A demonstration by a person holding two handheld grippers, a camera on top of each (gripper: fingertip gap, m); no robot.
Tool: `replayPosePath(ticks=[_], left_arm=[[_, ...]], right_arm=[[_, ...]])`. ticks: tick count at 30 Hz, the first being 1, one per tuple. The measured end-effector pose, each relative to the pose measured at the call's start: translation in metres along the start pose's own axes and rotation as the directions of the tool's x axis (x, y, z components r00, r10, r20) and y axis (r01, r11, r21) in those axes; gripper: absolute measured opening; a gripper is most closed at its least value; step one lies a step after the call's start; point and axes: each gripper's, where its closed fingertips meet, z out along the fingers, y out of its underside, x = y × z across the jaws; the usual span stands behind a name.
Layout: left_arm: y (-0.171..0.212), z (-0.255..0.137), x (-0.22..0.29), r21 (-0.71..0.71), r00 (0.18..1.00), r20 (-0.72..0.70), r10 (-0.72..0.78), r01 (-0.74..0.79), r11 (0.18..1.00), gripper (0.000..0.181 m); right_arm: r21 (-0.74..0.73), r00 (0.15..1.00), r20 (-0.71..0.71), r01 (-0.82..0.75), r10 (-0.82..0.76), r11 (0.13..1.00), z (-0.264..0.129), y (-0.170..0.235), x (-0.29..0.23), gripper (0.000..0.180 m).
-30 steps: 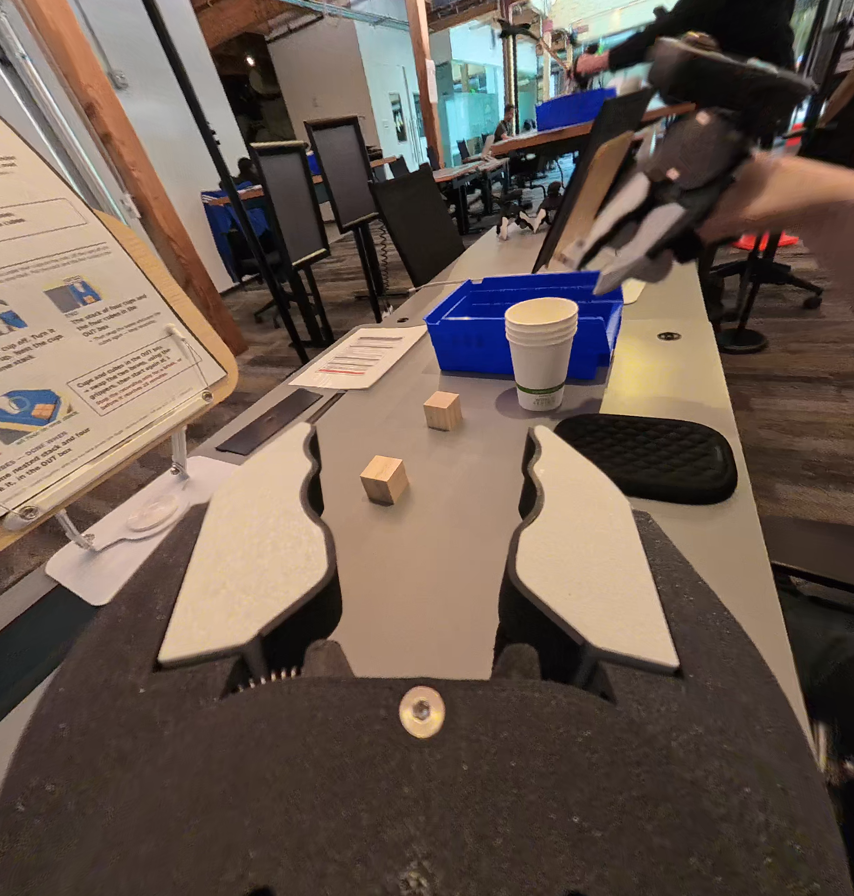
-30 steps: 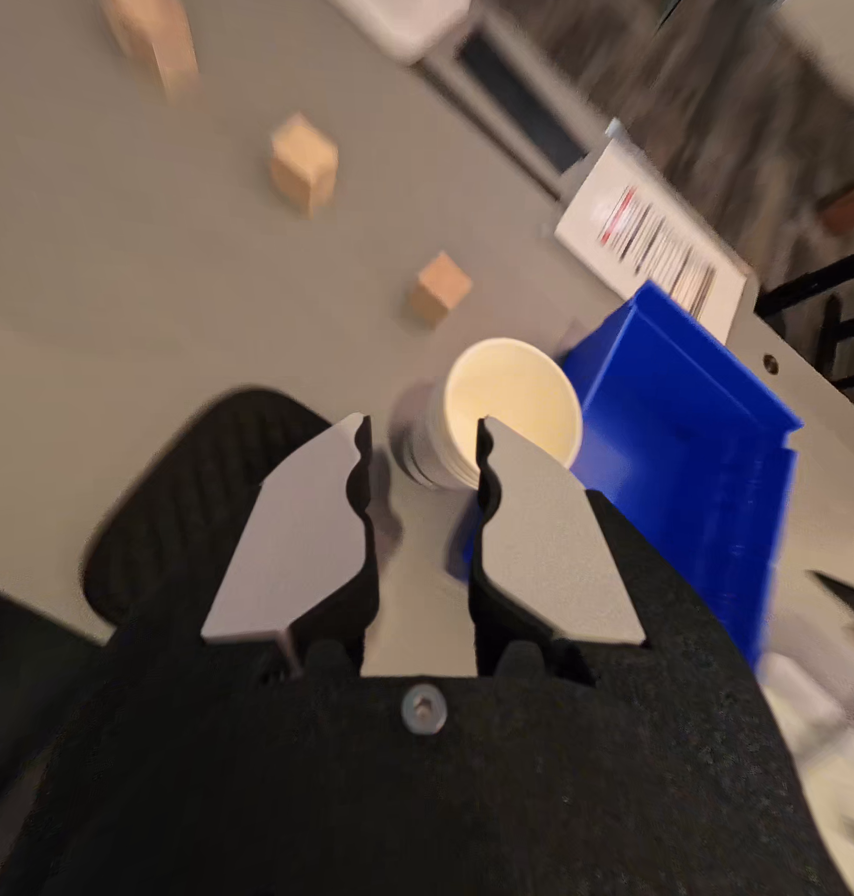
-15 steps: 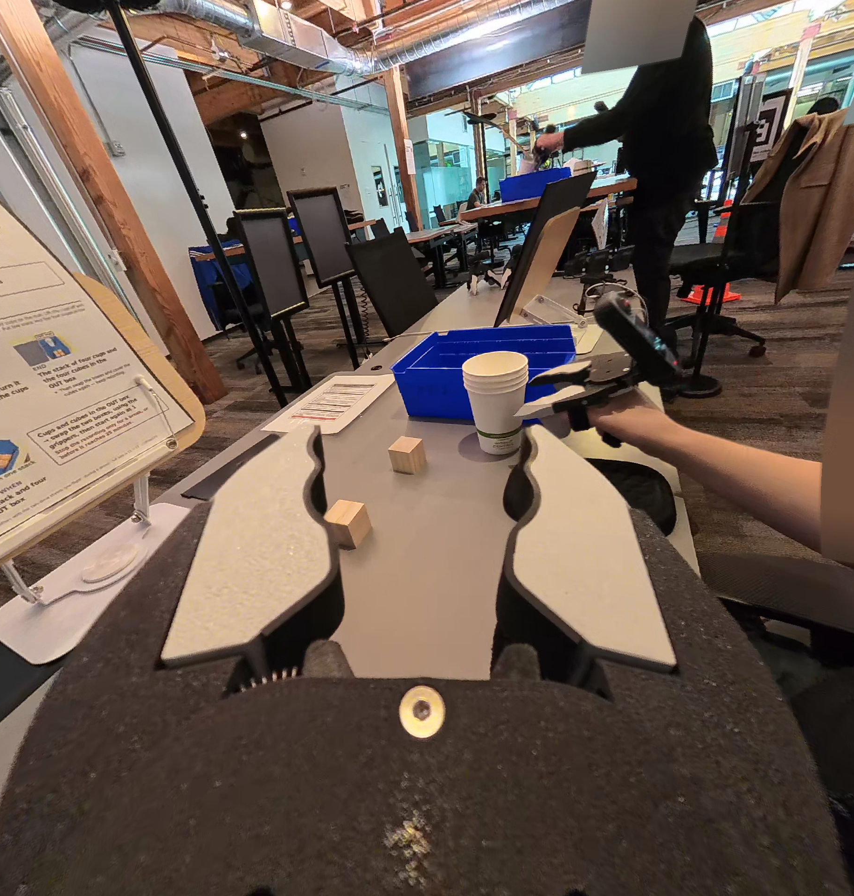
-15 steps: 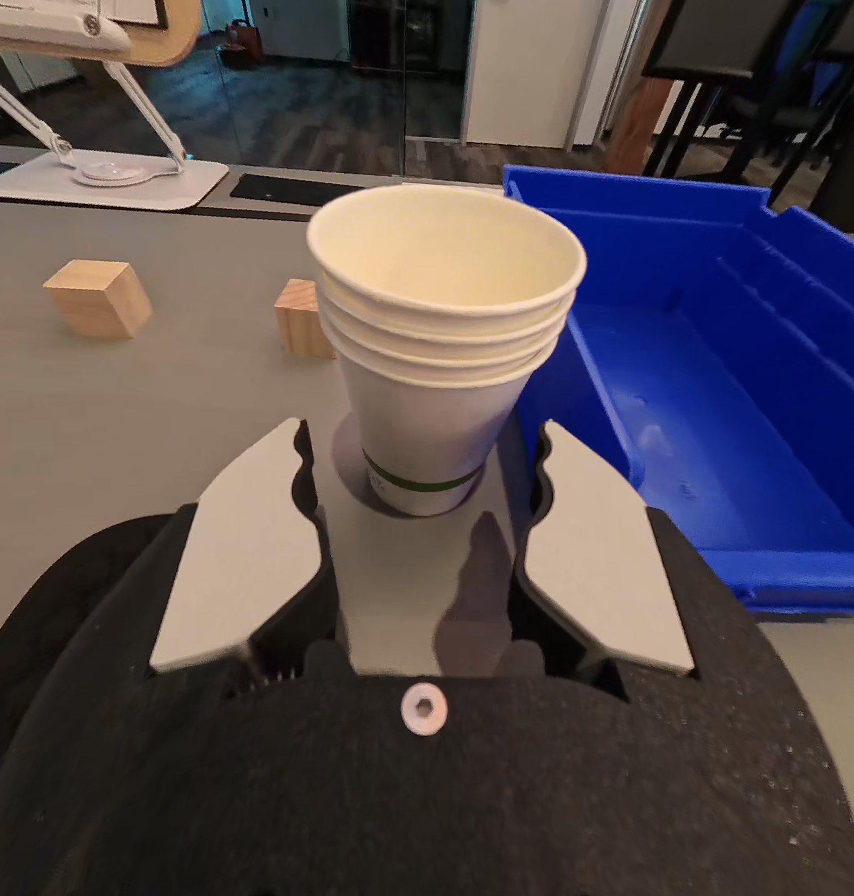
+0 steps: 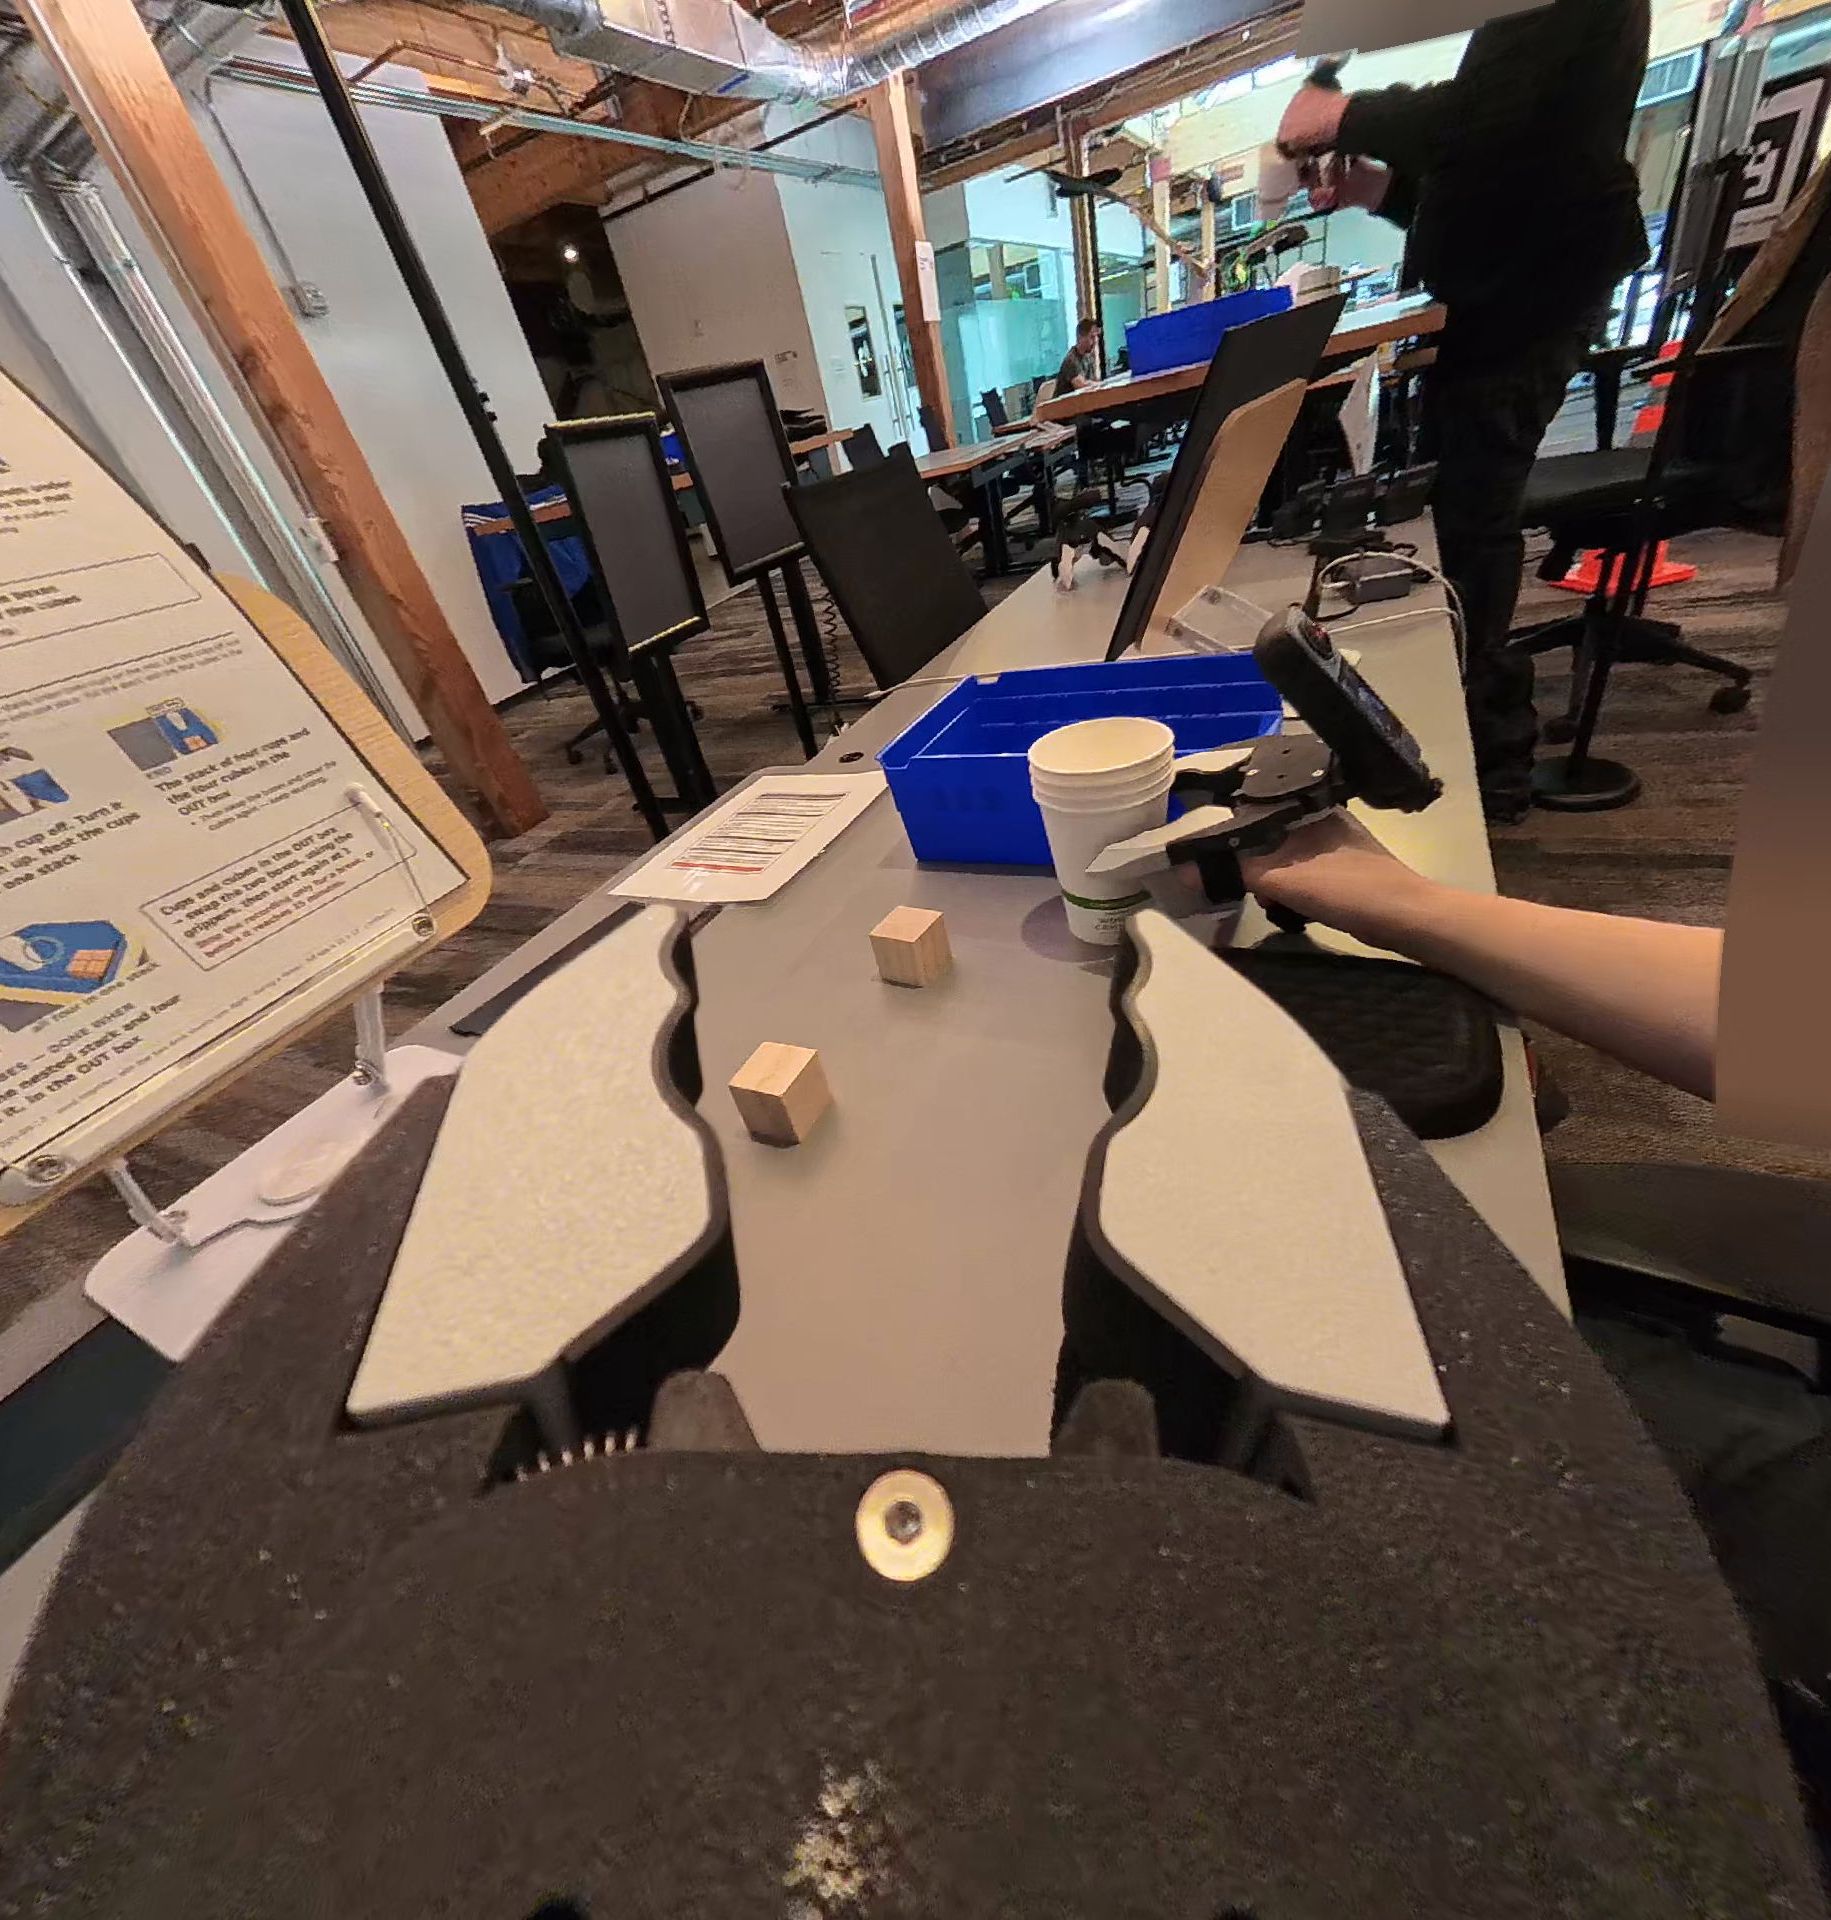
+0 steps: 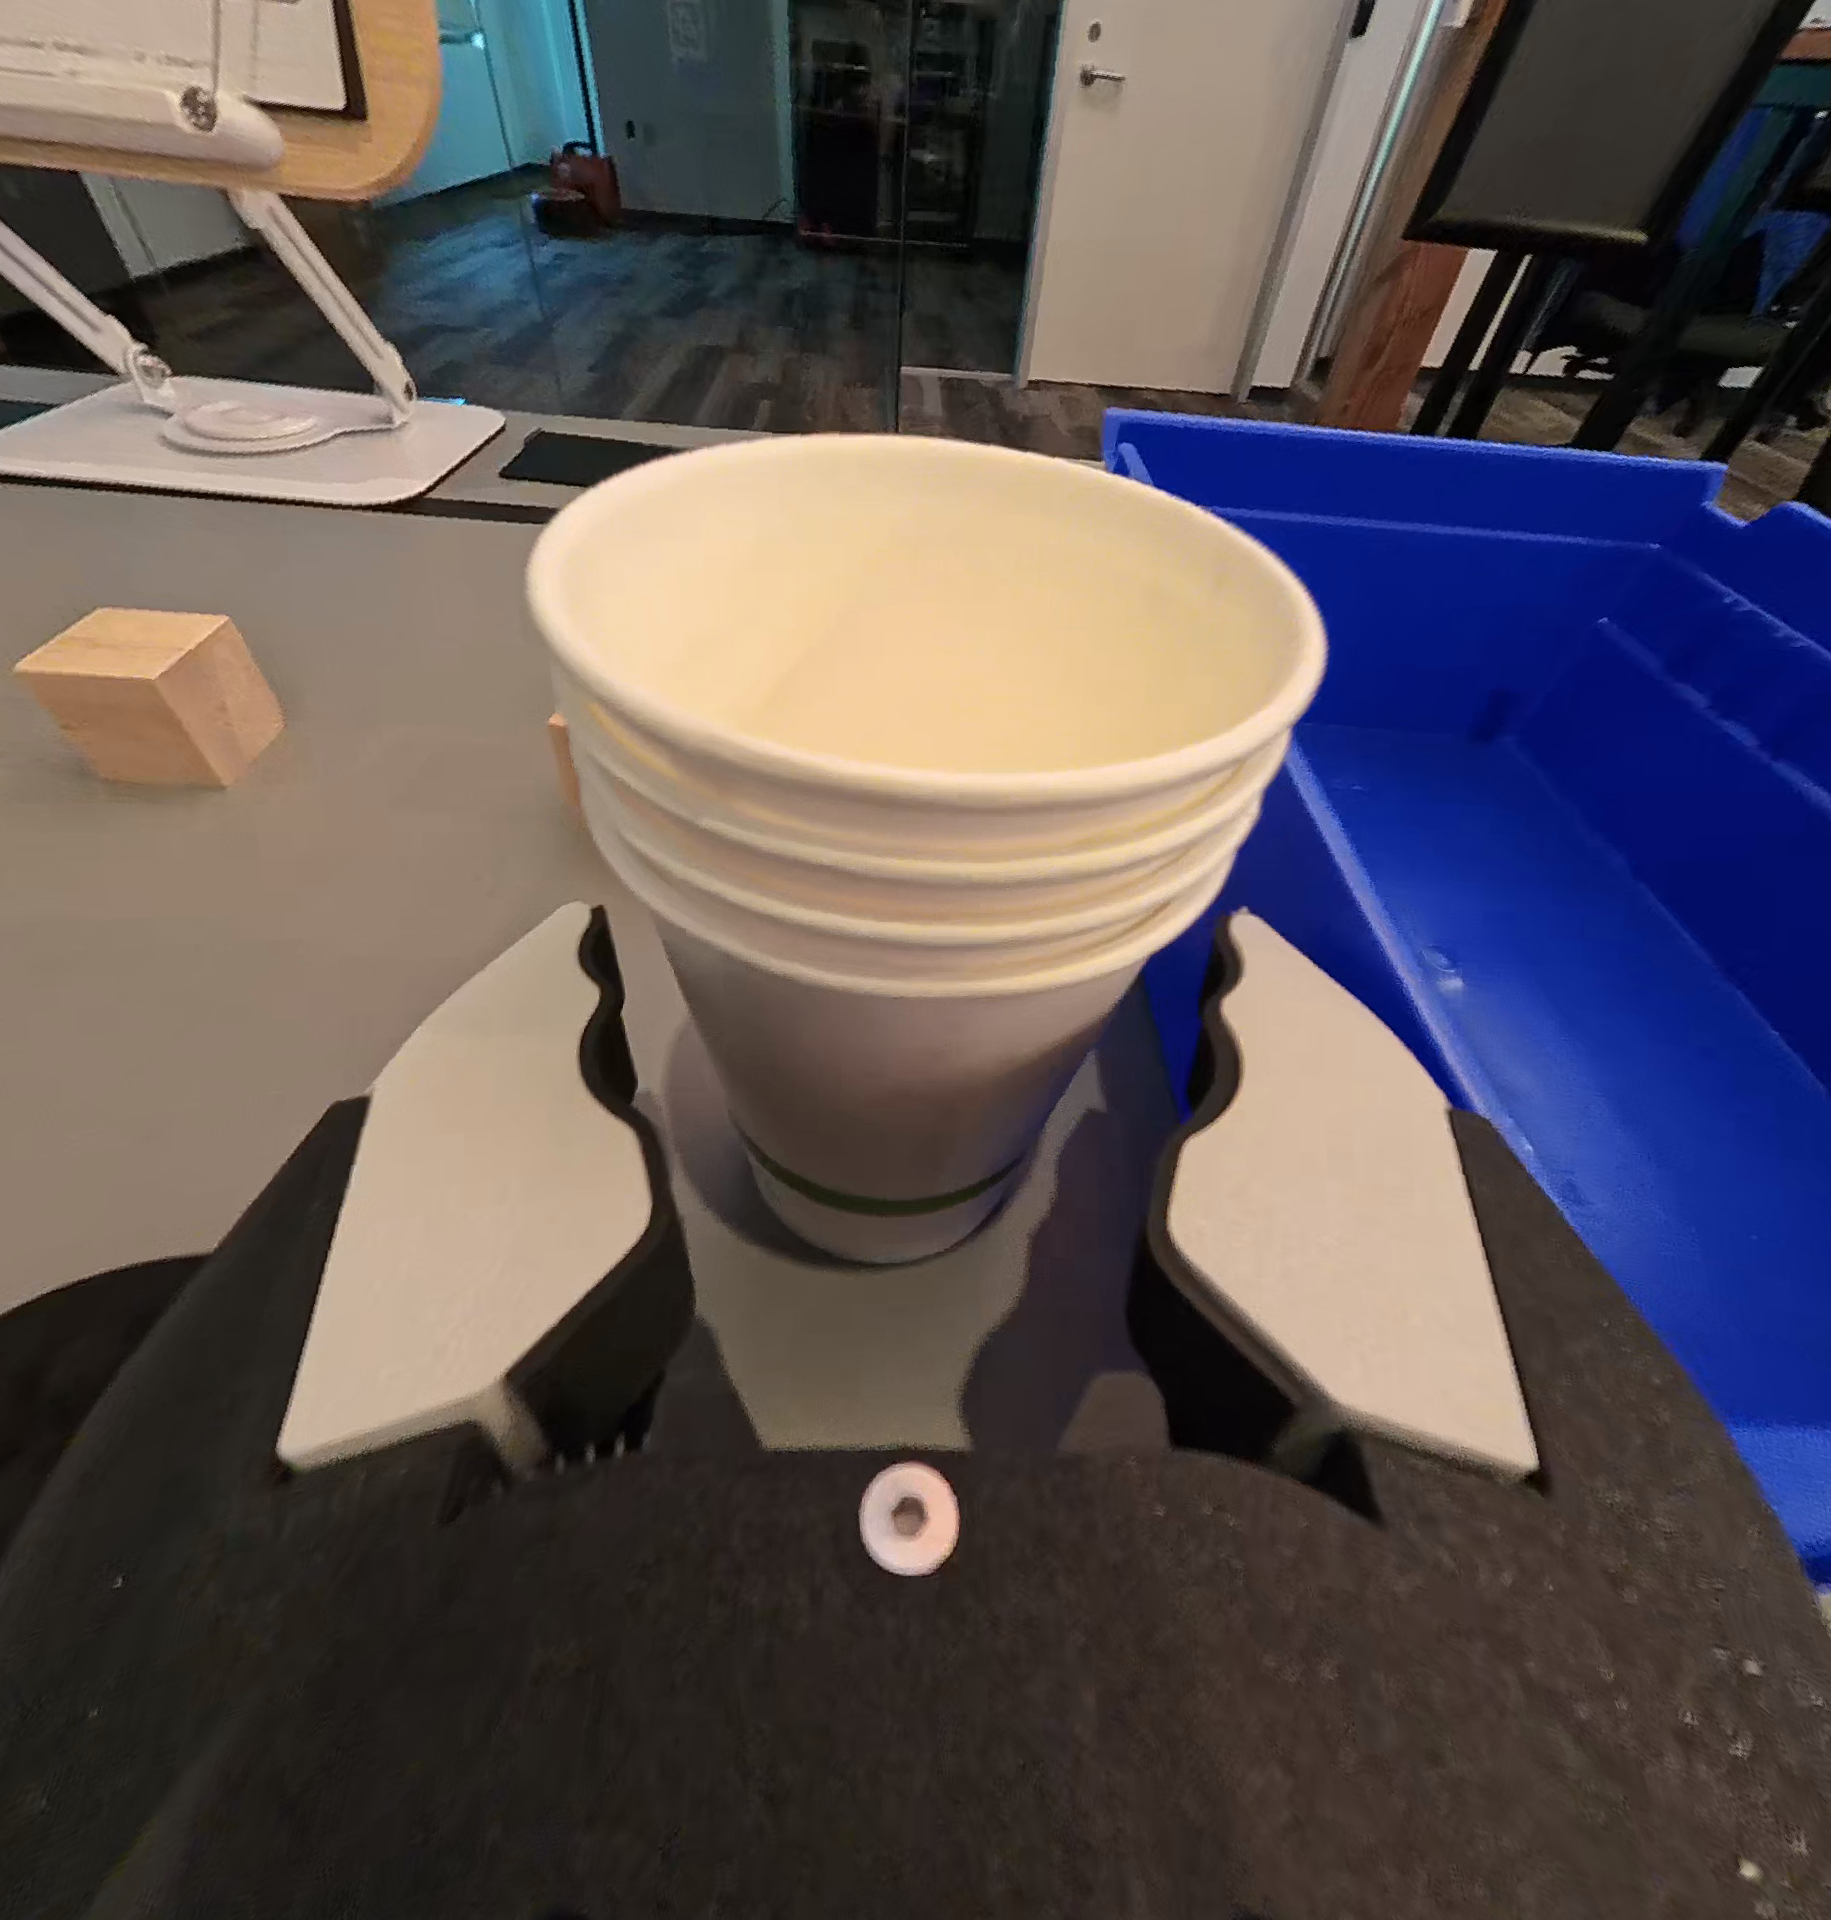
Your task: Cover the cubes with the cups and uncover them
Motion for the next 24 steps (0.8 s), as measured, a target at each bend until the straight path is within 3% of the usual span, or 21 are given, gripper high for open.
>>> replayPosePath(ticks=[4,8,24], left_arm=[[-0.003,-0.001,0.002,0.017,1.0,0.006,-0.005,0.005,1.0,0.075],[-0.002,0.001,0.002,0.016,1.0,0.01,-0.011,0.011,1.0,0.075],[0.0,-0.005,0.008,0.002,1.0,0.01,0.009,-0.009,1.0,0.074]], right_arm=[[0.027,1.0,-0.009,-0.026,0.026,0.999,0.002,-0.005,0.001,0.105],[0.033,1.0,-0.001,-0.02,0.02,0.999,0.002,-0.005,0.001,0.091],[0.087,0.993,0.113,0.02,-0.03,0.996,-0.021,-0.02,-0.023,0.088]])
